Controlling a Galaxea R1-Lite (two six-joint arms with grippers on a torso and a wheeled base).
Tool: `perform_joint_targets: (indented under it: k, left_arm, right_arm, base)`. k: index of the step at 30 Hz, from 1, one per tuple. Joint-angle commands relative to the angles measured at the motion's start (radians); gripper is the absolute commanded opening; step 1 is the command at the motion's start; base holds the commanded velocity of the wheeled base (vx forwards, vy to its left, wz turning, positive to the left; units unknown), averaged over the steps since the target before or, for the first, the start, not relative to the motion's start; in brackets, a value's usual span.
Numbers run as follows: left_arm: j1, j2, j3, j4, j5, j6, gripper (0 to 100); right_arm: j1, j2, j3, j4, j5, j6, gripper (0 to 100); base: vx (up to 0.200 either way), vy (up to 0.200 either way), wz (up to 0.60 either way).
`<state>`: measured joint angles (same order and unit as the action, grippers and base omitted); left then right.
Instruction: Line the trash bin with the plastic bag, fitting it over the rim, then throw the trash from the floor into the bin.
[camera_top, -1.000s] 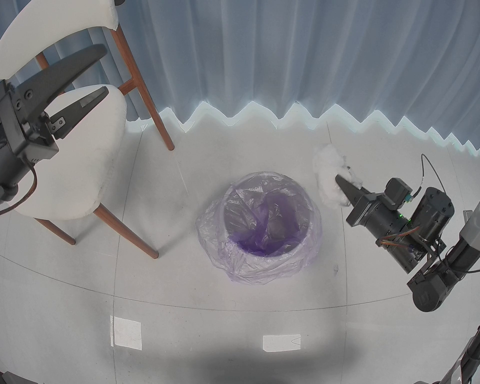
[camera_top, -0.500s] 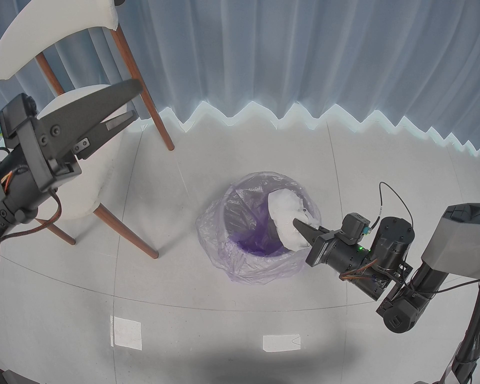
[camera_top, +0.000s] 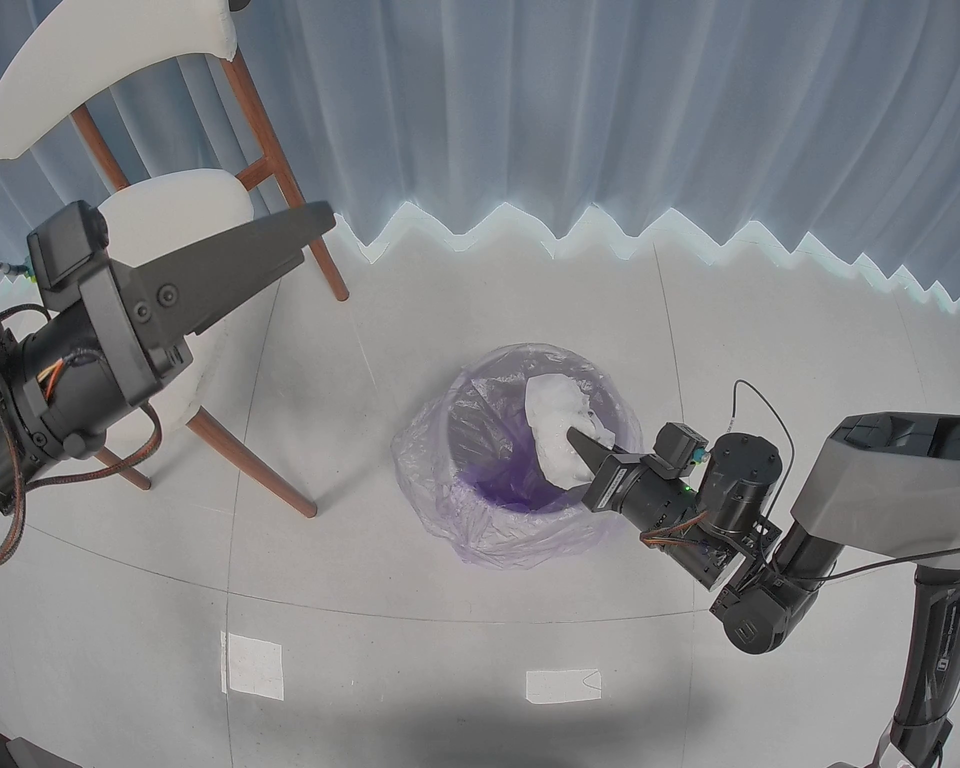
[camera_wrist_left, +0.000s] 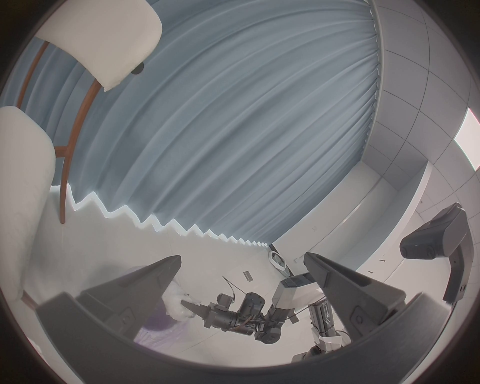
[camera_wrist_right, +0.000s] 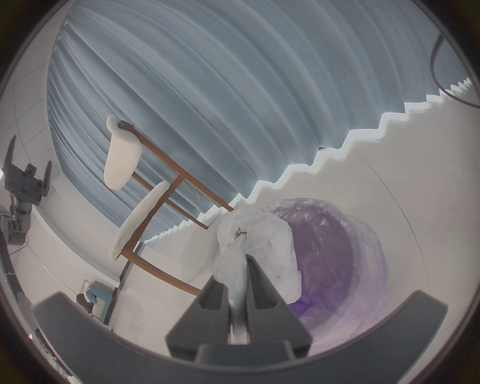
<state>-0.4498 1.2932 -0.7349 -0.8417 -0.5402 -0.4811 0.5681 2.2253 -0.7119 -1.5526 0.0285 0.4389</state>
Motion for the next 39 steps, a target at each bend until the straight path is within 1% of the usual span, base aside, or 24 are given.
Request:
perform_joint_targets:
  k: [1, 6, 14, 16, 19, 24, 29, 34, 39]
  left_arm:
    - [-0.046, 0.021, 0.003, 0.000, 0.031, 0.018, 100]
    - [-0.053, 0.023, 0.011, 0.000, 0.062, 0.073, 100]
    - [-0.053, 0.018, 0.012, -0.002, 0.065, 0.076, 100]
    - [-0.053, 0.018, 0.014, -0.002, 0.065, 0.078, 100]
    - [-0.053, 0.017, 0.012, -0.004, 0.065, 0.076, 100]
    - [-0.053, 0.017, 0.012, -0.004, 0.065, 0.076, 100]
    - [-0.052, 0.020, 0.012, -0.008, 0.065, 0.076, 100]
    - [-0.052, 0.018, 0.014, -0.008, 0.065, 0.078, 100]
    - [-0.052, 0.018, 0.014, -0.008, 0.065, 0.078, 100]
  right_arm:
    - [0.001, 0.025, -0.029, -0.018, 0.001, 0.001, 0]
    - [0.007, 0.056, -0.083, -0.018, 0.001, -0.006, 0]
    - [-0.016, 0.208, -0.264, -0.018, 0.002, -0.020, 0]
    - [-0.022, 0.255, -0.336, -0.018, 0.002, -0.026, 0]
    - [-0.039, 0.275, -0.386, -0.018, 0.001, -0.025, 0]
    - [-0.048, 0.277, -0.379, -0.018, -0.001, -0.026, 0]
    - [-0.063, 0.274, -0.320, -0.018, -0.002, -0.032, 0]
    - [-0.054, 0.269, -0.276, -0.018, -0.002, -0.034, 0]
    - [-0.053, 0.274, -0.278, -0.018, -0.001, -0.051, 0]
  base:
    - [0.000, 0.000, 0.00]
    - [0.000, 0.000, 0.00]
    - [0.000, 0.000, 0.00]
    - [0.000, 0.000, 0.00]
    - [0.000, 0.000, 0.00]
    - [0.000, 0.000, 0.00]
    - [0.000, 0.000, 0.00]
    - [0.000, 0.000, 0.00]
    - [0.000, 0.000, 0.00]
